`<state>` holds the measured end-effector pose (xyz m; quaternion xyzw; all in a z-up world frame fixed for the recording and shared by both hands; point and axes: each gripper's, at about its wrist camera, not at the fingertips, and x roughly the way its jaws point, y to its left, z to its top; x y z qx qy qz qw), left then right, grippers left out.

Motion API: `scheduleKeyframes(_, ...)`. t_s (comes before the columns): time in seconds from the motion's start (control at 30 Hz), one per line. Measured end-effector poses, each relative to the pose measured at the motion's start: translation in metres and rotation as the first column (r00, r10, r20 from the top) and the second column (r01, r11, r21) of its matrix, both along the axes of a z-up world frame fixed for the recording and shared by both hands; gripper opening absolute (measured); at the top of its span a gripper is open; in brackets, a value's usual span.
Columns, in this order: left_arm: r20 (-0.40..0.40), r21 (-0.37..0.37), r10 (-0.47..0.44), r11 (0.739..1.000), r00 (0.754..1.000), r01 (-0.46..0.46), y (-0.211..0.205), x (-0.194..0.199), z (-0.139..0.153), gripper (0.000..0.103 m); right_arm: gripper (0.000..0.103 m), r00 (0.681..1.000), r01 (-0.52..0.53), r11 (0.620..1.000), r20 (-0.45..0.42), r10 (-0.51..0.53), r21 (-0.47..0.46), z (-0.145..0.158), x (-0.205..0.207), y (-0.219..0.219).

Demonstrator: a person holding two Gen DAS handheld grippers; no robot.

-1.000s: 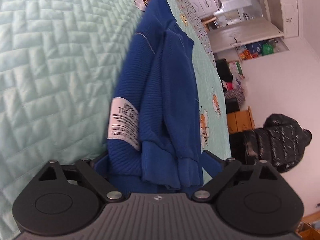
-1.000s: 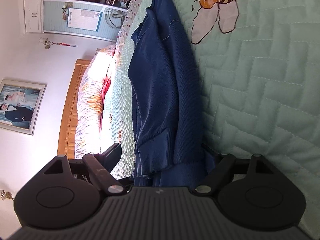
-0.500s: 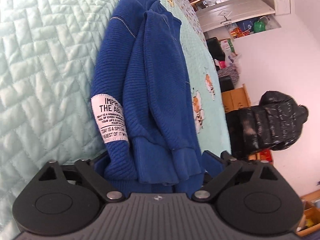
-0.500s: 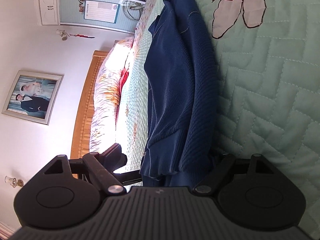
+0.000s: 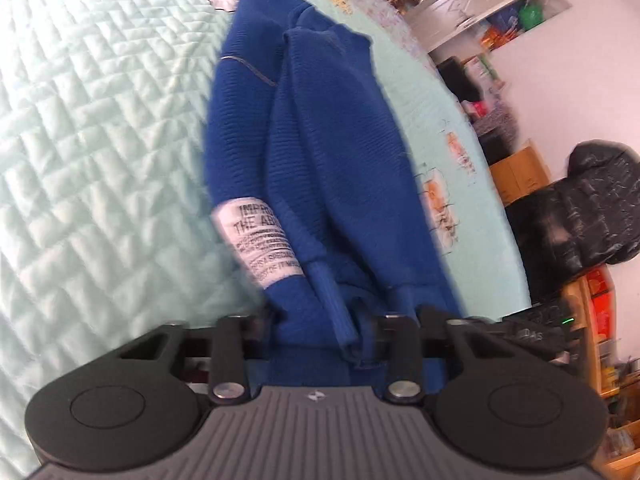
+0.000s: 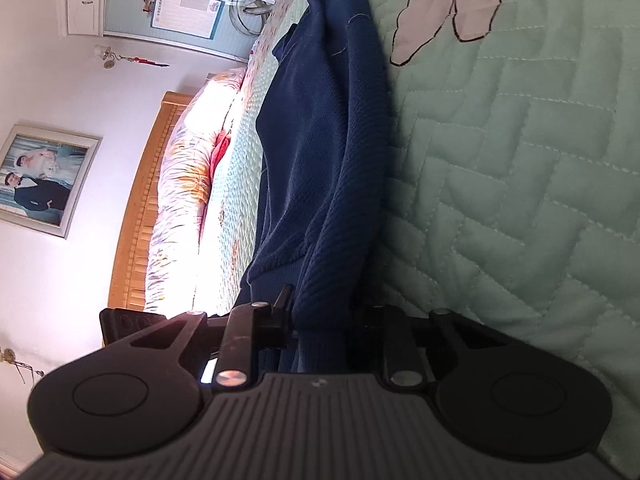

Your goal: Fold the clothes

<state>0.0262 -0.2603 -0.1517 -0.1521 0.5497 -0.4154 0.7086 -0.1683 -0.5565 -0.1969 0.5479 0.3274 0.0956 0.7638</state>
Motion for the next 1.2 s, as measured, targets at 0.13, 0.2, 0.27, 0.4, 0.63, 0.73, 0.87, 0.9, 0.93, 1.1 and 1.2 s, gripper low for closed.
scheduleKeyframes(0.13, -0.005, 0.002, 0.025, 1.000, 1.000, -0.025, 0.002, 0.000, 0.000, 0.032, 0.024, 1.000, 0.006, 1.000, -0.009, -0.006, -0.015, 0.003, 0.000, 0.002)
scheduleKeyframes(0.2, 0.015, 0.020, 0.021, 1.000, 1.000, -0.022, -0.001, -0.002, 0.004, 0.031, 0.024, 1.000, 0.006, 1.000, -0.010, -0.007, -0.011, 0.002, -0.001, 0.000)
scheduleKeyframes(0.27, 0.048, 0.045, 0.002, 0.999, 0.999, -0.004, -0.005, -0.005, 0.011, 0.030, 0.024, 1.000, 0.005, 1.000, -0.009, -0.006, -0.022, 0.004, -0.002, 0.001)
scheduleKeyframes(0.4, 0.107, 0.072, -0.019, 0.997, 0.994, 0.012, -0.003, -0.007, 0.024, 0.025, 0.024, 1.000, -0.002, 0.997, -0.008, 0.002, -0.073, 0.014, -0.003, 0.005)
scheduleKeyframes(0.63, 0.108, 0.013, 0.002, 1.000, 0.994, -0.004, 0.001, -0.016, 0.036, 0.024, 0.023, 0.998, 0.025, 0.999, 0.055, -0.023, -0.033, 0.035, 0.000, 0.005)
scheduleKeyframes(0.73, 0.097, -0.010, 0.003, 1.000, 0.995, -0.002, 0.003, -0.019, 0.037, 0.023, 0.023, 0.997, 0.021, 0.999, 0.073, -0.019, -0.028, 0.039, -0.003, 0.004)
scheduleKeyframes(0.87, 0.059, -0.010, 0.024, 1.000, 0.998, -0.023, 0.007, -0.021, 0.029, 0.023, 0.023, 0.999, 0.022, 1.000, 0.048, -0.022, -0.005, 0.027, -0.008, 0.005)
scheduleKeyframes(0.9, 0.049, -0.019, 0.027, 0.999, 0.998, -0.026, 0.008, -0.023, 0.028, 0.023, 0.023, 0.999, 0.025, 1.000, 0.045, -0.026, 0.006, 0.023, -0.010, 0.006)
scheduleKeyframes(0.93, 0.045, -0.030, 0.022, 0.999, 0.999, -0.021, 0.009, -0.025, 0.029, 0.023, 0.023, 0.998, 0.030, 0.999, 0.047, -0.031, 0.023, 0.021, -0.012, 0.006)
scheduleKeyframes(1.1, 0.034, -0.088, -0.038, 0.995, 0.999, 0.040, 0.024, -0.044, 0.035, 0.023, 0.023, 0.998, 0.017, 0.995, 0.062, -0.024, 0.102, 0.019, -0.034, 0.009)
scheduleKeyframes(1.2, 0.018, -0.098, -0.090, 0.991, 0.996, 0.092, 0.040, -0.061, 0.034, 0.023, 0.023, 0.997, -0.017, 0.993, 0.070, 0.009, 0.117, 0.023, -0.059, 0.016)
